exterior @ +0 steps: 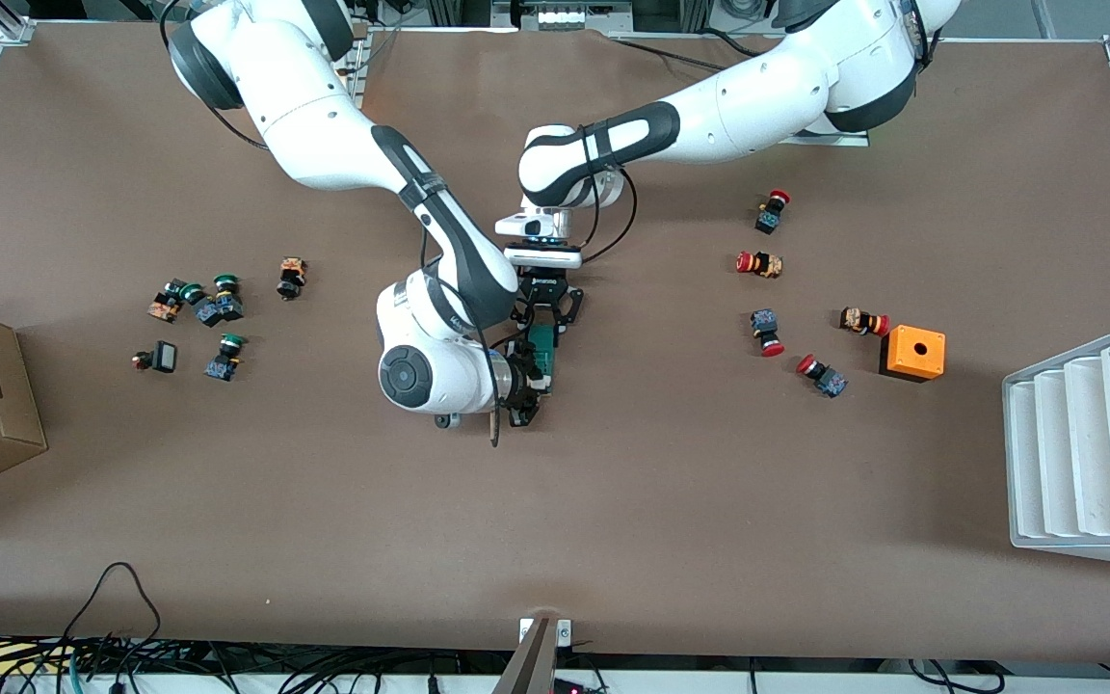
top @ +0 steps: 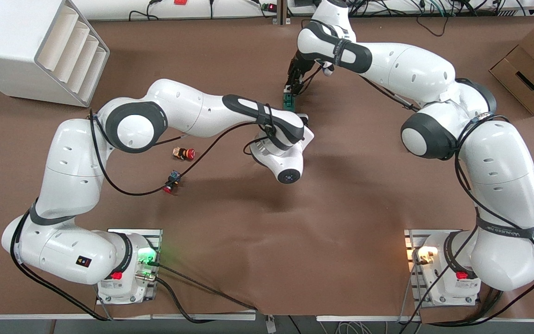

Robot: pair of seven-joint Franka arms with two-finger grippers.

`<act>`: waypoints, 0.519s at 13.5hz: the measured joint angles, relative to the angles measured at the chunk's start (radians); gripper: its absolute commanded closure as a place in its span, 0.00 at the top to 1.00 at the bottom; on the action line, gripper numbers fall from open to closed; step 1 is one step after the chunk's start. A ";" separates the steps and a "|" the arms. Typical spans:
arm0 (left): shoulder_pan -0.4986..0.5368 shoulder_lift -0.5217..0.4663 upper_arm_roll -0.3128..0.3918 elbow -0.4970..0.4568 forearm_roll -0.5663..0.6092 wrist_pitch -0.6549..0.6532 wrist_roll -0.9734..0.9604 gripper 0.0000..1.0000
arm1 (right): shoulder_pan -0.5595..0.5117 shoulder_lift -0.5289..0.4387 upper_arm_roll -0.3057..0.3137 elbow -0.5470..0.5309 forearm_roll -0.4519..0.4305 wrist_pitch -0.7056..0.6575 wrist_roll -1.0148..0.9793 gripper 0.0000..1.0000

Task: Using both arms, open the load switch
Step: 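Swing the white handle toward the switch base with the right gripper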

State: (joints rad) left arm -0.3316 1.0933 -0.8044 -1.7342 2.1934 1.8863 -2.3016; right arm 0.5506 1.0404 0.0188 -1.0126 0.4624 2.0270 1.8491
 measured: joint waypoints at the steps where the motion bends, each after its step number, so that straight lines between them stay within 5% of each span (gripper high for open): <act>1: 0.000 0.000 0.000 0.000 0.000 0.000 0.000 0.32 | 0.000 -0.008 0.003 -0.006 -0.006 -0.005 0.000 0.25; 7: 0.000 0.000 0.000 0.000 0.000 0.000 0.000 0.31 | 0.012 -0.042 0.020 -0.061 -0.034 -0.033 0.000 0.25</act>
State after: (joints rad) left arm -0.3316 1.0934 -0.8045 -1.7340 2.1934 1.8863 -2.3017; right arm 0.5626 0.9982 0.0388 -1.0732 0.4283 1.9942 1.8491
